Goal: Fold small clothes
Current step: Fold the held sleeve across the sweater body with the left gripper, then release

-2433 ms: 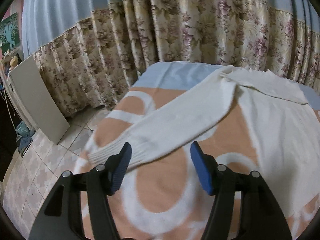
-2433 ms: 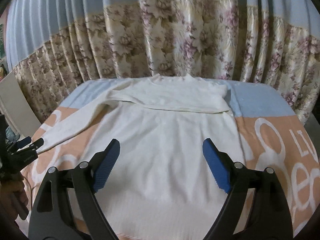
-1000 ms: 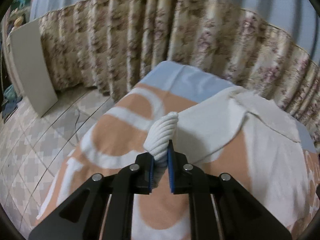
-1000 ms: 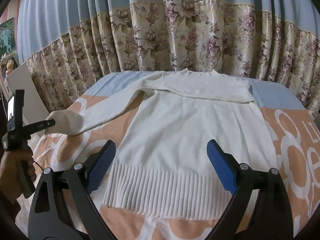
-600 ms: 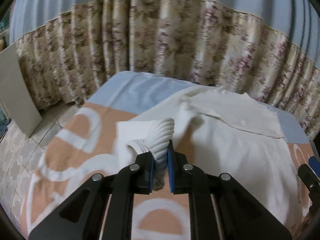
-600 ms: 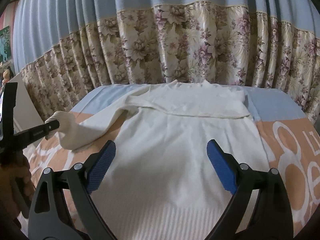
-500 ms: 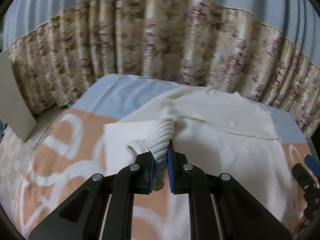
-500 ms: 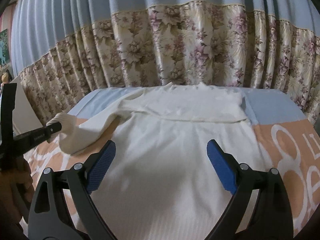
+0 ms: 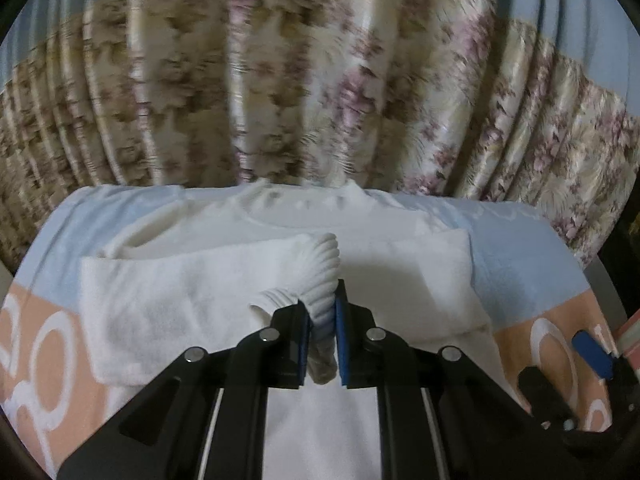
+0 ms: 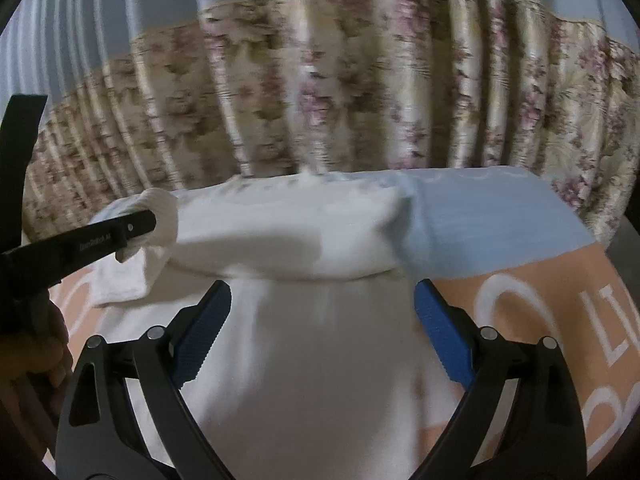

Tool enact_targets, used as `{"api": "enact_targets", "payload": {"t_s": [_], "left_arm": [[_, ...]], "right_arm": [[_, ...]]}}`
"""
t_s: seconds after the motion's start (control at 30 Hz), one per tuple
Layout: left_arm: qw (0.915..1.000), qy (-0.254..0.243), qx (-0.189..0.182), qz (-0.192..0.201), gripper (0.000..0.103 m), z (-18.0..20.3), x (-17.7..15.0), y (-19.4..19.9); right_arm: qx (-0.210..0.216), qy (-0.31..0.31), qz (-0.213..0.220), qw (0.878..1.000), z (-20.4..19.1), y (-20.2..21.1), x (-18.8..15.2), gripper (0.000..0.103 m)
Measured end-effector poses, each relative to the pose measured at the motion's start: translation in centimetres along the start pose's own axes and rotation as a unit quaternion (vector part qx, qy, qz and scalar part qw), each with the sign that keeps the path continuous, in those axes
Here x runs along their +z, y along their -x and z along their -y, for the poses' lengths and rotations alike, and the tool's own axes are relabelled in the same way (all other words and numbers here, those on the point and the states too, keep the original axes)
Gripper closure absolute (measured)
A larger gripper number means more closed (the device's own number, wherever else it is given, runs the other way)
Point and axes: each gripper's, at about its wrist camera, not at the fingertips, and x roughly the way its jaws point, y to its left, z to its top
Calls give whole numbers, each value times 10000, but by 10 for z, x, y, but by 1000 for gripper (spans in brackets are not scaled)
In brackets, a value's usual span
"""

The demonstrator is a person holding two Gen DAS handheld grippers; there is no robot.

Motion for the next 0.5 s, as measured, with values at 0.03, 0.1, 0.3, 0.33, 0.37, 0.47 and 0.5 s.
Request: {"api": "enact_targets", "payload": {"t_s": [0.03, 0.1, 0.3, 0.33, 0.37, 0.47, 0.5], "left_arm": [[10000, -24, -14, -57, 92, 5, 0, -8], [9996, -48, -84, -254, 92, 11, -5, -32], [9989, 25, -85, -455, 82, -4, -24, -48], [9990, 47, -127, -430, 79, -8, -24, -45], [9991, 25, -126, -398, 71, -13, -25, -40], [9993, 211, -118, -292, 48, -30, -26, -29], [9991, 275, -183, -252, 48, -36, -26, -25]], "right_arm": [[-44, -20, 3, 10000, 7, -4, 2, 10], [-141, -59, 11, 9999, 22, -14, 7, 10], [-255, -42, -109, 9996, 47, -49, 22, 10], [-244, -28, -127, 9996, 47, -53, 23, 10], [-224, -16, -148, 9996, 46, -58, 24, 10], [-128, 24, -223, 9997, 38, -71, 26, 10], [-85, 56, -248, 9996, 32, -77, 26, 10]]}}
